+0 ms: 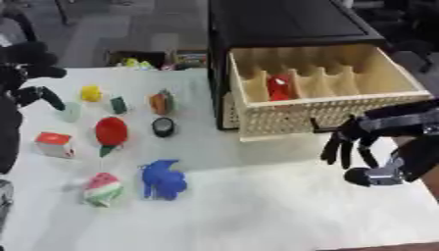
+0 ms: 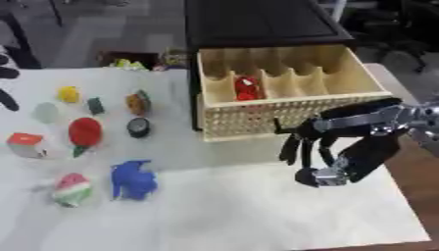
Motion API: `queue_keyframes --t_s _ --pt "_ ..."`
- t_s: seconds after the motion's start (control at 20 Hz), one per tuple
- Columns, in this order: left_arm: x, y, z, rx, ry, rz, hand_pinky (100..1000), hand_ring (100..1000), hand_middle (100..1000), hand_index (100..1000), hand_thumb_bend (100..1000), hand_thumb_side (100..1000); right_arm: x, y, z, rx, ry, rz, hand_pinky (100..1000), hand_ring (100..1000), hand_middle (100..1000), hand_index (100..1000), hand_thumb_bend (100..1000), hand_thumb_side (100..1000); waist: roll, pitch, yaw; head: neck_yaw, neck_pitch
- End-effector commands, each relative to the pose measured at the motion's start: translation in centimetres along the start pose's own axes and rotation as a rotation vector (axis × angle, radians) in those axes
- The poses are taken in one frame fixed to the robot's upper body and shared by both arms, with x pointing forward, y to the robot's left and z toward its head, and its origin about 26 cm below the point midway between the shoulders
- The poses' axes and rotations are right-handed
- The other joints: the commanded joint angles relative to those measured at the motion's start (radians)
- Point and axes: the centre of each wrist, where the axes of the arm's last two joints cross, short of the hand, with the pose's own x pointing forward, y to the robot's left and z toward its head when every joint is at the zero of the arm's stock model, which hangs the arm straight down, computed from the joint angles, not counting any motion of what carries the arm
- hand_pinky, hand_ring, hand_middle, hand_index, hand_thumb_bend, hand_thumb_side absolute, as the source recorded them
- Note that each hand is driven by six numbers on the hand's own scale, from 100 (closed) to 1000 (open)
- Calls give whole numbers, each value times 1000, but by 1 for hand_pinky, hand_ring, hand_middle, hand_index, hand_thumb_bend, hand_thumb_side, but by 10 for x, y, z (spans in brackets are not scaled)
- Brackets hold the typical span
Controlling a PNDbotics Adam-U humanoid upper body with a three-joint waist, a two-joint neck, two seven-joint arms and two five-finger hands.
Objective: Pick up objects from table and place into drawer.
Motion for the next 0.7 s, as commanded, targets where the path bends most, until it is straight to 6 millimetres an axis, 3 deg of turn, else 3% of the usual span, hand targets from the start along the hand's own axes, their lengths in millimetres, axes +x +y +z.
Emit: queue_keyframes --t_s 0.05,0.1,0.7 --pt "6 2 -2 2 -22 -10 392 661 646 767 100 1000 -3 -3 3 -1 39 -13 436 726 780 847 151 597 1 -8 1 4 -14" --pt "6 2 -2 2 -21 -10 393 662 646 767 100 1000 -4 -3 2 -2 44 -20 436 726 783 849 182 605 2 -7 1 4 -15" --pt "4 0 0 -6 -7 -4 396 664 647 765 100 1000 -20 -7 -1 -19 95 -69 408 720 793 928 164 584 2 -4 6 -1 -27"
